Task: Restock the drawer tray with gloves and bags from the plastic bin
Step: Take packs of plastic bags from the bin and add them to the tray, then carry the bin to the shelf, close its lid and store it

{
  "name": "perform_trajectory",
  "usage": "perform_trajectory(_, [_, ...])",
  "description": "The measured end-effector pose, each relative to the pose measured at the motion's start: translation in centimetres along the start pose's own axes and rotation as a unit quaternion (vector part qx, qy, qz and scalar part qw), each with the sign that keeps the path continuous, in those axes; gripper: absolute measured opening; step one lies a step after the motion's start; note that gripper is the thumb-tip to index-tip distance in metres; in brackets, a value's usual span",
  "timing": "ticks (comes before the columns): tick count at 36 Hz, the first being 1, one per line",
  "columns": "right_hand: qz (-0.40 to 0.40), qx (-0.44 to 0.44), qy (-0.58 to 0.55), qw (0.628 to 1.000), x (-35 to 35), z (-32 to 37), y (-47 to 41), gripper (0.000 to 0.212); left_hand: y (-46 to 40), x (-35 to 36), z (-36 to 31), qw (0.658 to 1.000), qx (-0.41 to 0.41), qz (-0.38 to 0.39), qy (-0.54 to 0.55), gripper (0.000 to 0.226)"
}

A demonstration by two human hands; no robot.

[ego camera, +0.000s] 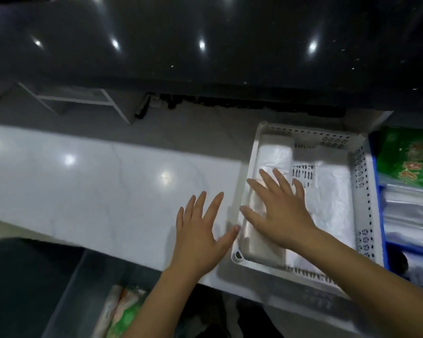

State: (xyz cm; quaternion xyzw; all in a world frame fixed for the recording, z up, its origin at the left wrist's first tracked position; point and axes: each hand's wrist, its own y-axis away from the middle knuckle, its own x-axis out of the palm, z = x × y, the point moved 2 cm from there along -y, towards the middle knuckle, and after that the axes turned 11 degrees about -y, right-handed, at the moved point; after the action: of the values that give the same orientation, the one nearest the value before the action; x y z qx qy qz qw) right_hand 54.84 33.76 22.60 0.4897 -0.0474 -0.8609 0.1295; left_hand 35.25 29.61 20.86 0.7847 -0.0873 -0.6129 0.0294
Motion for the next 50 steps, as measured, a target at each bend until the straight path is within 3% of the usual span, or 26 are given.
perform_trajectory(6, [0.041, -0.073, 0.013, 0.996, 2.2, 6.9, 4.2, 0.074, 7.8, 0.4, 4.5, 0.994, -0.094, -0.024, 0.041, 0.075])
perform_trajectory(14, [0.161, -0.193, 0.056, 0.966, 12.7, 14.1, 13.2, 0.079, 23.0, 4.7, 13.2, 0.963, -0.261, 0.019, 0.068, 0.079])
perform_trajectory(21, [0.290, -0.193, 0.134, 0.928, 24.3, 16.2, 19.2, 0.077, 37.5, 8.9, 19.1, 0.906, -0.408, 0.019, 0.115, 0.084])
perform_trajectory(28, [0.336, -0.197, 0.206, 0.898, 32.4, 18.1, 20.6, 0.076, 47.7, 13.5, 23.5, 0.830, -0.515, 0.066, 0.203, 0.088])
perform_trajectory(31, [0.349, -0.212, 0.228, 0.884, 34.8, 18.9, 20.1, 0.075, 49.0, 14.2, 25.4, 0.784, -0.544, 0.079, 0.288, 0.089])
perform_trajectory(33, [0.357, -0.217, 0.243, 0.875, 36.5, 19.3, 19.5, 0.075, 48.9, 14.4, 26.9, 0.735, -0.560, 0.056, 0.378, 0.088])
perform_trajectory(38, [0.394, -0.220, 0.276, 0.848, 40.6, 19.5, 16.8, 0.078, 46.3, 14.0, 31.6, 0.559, -0.596, 0.019, 0.577, 0.079])
perform_trajectory(40, [0.424, -0.224, 0.293, 0.827, 42.2, 19.3, 15.7, 0.079, 45.2, 14.1, 33.4, 0.505, -0.608, 0.007, 0.612, 0.078])
perform_trajectory(44, [0.468, -0.231, 0.321, 0.790, 44.3, 18.7, 14.3, 0.079, 42.8, 14.6, 36.3, 0.439, -0.637, 0.001, 0.634, 0.073])
perform_trajectory(47, [0.466, -0.245, 0.323, 0.787, 45.0, 18.0, 13.5, 0.077, 40.7, 15.8, 38.6, 0.410, -0.650, 0.013, 0.640, 0.083])
perform_trajectory(50, [0.463, -0.269, 0.322, 0.780, 45.0, 17.2, 13.0, 0.075, 38.8, 17.3, 40.6, 0.357, -0.652, -0.002, 0.669, 0.080])
